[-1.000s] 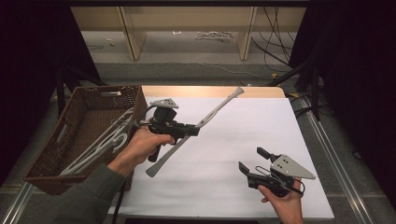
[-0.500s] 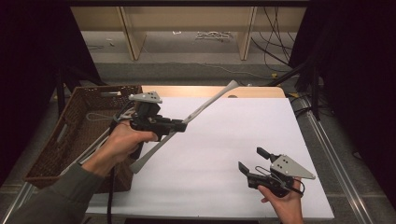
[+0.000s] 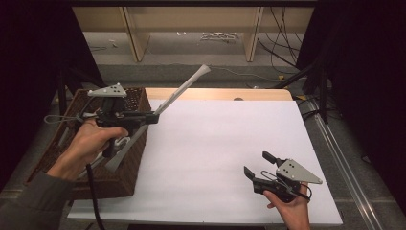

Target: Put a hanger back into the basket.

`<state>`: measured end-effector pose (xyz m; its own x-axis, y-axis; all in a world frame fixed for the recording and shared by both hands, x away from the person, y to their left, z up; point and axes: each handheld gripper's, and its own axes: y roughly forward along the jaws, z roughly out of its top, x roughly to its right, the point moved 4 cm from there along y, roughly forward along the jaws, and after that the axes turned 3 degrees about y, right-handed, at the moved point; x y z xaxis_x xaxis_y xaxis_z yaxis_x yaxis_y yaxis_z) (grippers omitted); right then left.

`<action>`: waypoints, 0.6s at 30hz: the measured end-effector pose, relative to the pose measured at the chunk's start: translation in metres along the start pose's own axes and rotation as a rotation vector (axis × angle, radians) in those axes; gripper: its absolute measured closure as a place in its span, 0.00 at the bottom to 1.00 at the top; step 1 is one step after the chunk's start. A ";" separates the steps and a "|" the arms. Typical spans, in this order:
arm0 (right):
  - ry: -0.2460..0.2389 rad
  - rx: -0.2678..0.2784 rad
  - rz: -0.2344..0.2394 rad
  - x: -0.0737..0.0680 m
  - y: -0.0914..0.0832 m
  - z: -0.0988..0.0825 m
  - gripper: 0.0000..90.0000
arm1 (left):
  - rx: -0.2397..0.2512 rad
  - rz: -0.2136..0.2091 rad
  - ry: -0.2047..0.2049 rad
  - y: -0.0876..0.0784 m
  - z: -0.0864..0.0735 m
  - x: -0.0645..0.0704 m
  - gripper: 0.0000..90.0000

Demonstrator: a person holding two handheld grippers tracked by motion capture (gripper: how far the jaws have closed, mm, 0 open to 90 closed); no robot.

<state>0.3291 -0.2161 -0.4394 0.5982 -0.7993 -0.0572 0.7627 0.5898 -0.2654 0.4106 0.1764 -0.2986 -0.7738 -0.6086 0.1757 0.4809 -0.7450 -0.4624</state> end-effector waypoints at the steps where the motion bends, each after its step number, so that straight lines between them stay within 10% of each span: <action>1: 0.002 -0.002 0.000 0.000 0.000 0.000 0.22 | 0.000 0.006 -0.007 -0.002 -0.001 -0.003 0.92; 18: 0.000 0.006 0.000 -0.001 0.001 0.000 0.22 | -0.005 0.158 0.019 -0.028 -0.024 -0.056 0.92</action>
<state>0.3295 -0.2152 -0.4398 0.5979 -0.7996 -0.0569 0.7644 0.5900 -0.2600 0.4304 0.2380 -0.3166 -0.6964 -0.7127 0.0844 0.5950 -0.6391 -0.4874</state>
